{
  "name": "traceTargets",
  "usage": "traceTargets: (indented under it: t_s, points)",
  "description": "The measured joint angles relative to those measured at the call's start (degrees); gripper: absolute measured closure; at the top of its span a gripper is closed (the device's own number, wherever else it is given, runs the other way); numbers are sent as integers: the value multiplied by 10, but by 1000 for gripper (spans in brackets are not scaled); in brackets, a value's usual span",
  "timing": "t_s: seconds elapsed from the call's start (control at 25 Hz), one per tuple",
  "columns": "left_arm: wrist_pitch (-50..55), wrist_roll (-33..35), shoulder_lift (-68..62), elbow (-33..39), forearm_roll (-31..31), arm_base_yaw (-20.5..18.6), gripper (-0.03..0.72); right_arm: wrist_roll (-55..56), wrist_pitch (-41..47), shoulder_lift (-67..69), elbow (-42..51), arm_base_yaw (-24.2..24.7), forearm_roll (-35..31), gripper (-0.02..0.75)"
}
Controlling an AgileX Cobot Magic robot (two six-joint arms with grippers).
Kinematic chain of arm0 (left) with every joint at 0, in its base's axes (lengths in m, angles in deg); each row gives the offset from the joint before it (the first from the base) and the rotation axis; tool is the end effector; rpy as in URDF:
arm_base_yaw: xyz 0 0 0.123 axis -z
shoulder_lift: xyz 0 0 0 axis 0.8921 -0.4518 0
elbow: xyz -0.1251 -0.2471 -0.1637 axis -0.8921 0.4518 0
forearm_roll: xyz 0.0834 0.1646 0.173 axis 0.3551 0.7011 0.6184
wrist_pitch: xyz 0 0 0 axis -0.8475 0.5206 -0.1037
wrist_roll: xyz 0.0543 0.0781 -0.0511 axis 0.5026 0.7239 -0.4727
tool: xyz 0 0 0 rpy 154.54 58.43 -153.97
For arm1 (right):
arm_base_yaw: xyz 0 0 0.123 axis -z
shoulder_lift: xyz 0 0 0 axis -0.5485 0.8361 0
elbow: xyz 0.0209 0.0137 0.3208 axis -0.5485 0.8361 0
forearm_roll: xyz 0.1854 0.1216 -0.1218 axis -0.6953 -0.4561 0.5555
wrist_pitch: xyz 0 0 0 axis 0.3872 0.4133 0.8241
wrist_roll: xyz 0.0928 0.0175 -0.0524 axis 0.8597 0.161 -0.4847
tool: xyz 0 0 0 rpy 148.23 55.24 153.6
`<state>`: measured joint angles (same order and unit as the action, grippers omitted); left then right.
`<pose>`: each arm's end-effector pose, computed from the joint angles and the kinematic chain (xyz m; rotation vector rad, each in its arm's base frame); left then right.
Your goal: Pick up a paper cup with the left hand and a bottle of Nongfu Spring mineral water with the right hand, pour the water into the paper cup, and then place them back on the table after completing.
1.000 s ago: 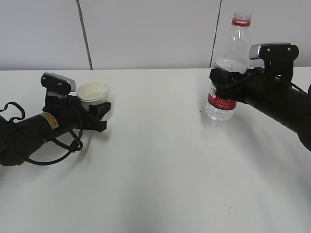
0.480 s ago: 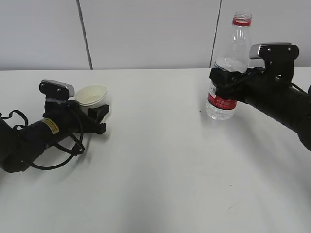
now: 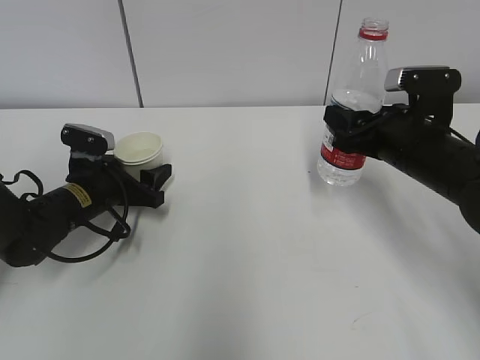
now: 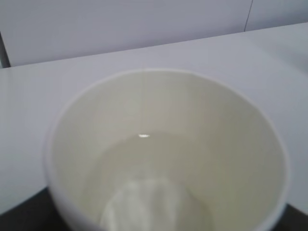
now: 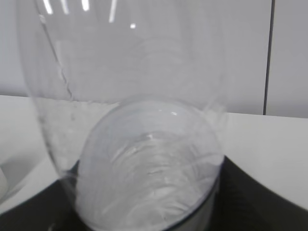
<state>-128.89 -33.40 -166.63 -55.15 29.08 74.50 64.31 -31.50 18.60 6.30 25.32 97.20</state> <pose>0.4093 -0.1180 0.0883 0.3922 1.7644 -0.4547 0.3739 0.0740 0.2000 -0.2011 1.7110 0.3344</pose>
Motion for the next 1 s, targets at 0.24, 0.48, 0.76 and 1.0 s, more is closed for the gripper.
traceTargets:
  t_s: [0.24, 0.48, 0.76, 1.0]
  points:
    - [-6, 0, 3, 26, -8, 0, 193, 1, 0, 0, 0, 0, 0, 311]
    - [-31, 0, 36, 104, -38, 0, 188, 1, 0, 5, 0, 0, -2, 311]
    - [-32, 0, 98, 198, -67, 0, 188, 1, -1, 15, 0, 0, -22, 311]
    - [-34, 0, 144, 240, -68, 0, 188, 1, -23, 62, 0, 0, -40, 311]
